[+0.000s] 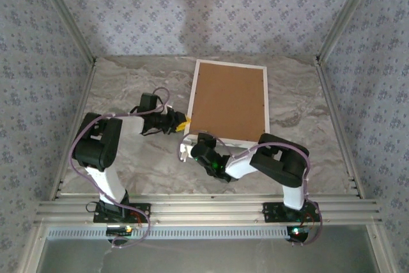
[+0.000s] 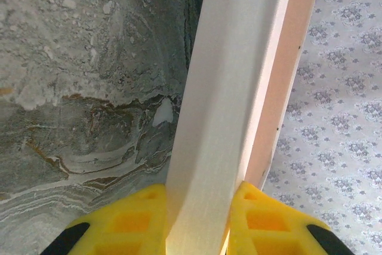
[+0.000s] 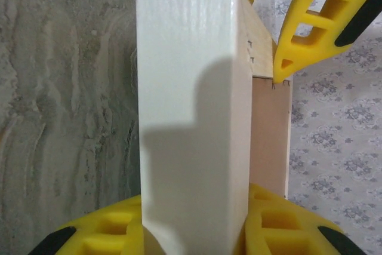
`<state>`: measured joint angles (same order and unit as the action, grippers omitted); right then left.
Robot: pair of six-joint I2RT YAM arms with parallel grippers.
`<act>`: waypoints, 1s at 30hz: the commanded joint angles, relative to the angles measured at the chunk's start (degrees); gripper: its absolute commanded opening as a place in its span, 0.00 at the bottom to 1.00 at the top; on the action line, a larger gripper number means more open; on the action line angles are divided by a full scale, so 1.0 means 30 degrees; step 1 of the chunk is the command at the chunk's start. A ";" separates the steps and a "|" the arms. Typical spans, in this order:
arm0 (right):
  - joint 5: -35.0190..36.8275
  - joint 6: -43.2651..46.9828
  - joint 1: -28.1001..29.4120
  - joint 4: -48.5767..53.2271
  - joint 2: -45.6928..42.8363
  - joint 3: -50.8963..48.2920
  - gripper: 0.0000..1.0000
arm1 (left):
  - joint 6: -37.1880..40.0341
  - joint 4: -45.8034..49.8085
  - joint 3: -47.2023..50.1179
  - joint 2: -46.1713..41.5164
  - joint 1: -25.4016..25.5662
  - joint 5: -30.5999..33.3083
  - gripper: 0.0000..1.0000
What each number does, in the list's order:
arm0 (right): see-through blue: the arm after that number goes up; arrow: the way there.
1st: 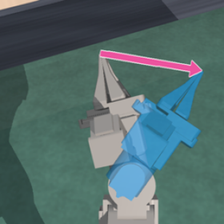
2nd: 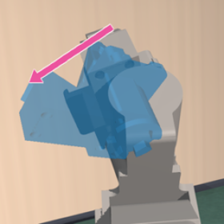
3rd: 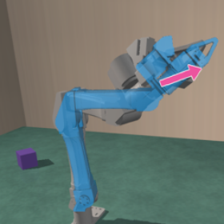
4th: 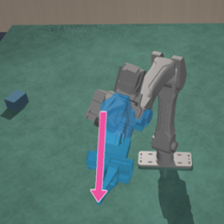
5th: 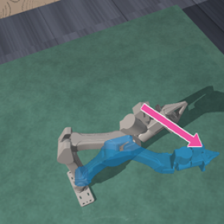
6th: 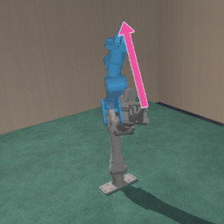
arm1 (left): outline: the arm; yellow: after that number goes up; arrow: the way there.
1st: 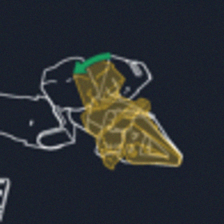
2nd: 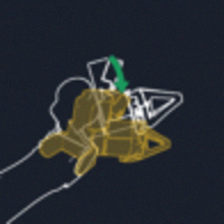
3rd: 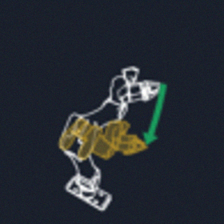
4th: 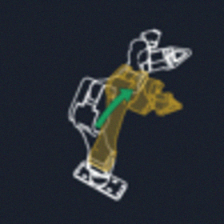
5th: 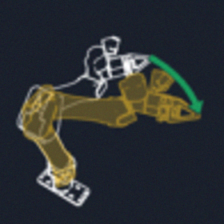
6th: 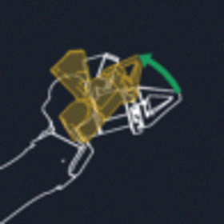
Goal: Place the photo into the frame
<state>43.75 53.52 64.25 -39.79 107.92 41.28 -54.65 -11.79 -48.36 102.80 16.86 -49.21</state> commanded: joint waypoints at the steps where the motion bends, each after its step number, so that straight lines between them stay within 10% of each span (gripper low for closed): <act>1: 0.0907 0.1759 0.0144 -0.1386 0.0561 -0.0061 0.00 | -0.0906 -0.0564 -0.0732 -0.1183 0.0042 -0.2017 0.32; 7: 0.1209 0.2652 0.0175 -0.1018 -0.0257 0.0458 0.00 | -0.1143 -0.0567 -0.0434 -0.2440 -0.1164 -0.1359 0.98; 30: -0.4813 -0.5039 -0.2370 0.9806 -1.0680 0.6295 0.00 | -0.1938 -0.1698 0.1266 -0.4199 -0.4414 0.0683 0.99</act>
<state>33.87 44.64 57.69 -11.25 80.34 55.51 -59.94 -14.68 -45.01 89.52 3.86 -47.07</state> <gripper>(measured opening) 0.290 0.985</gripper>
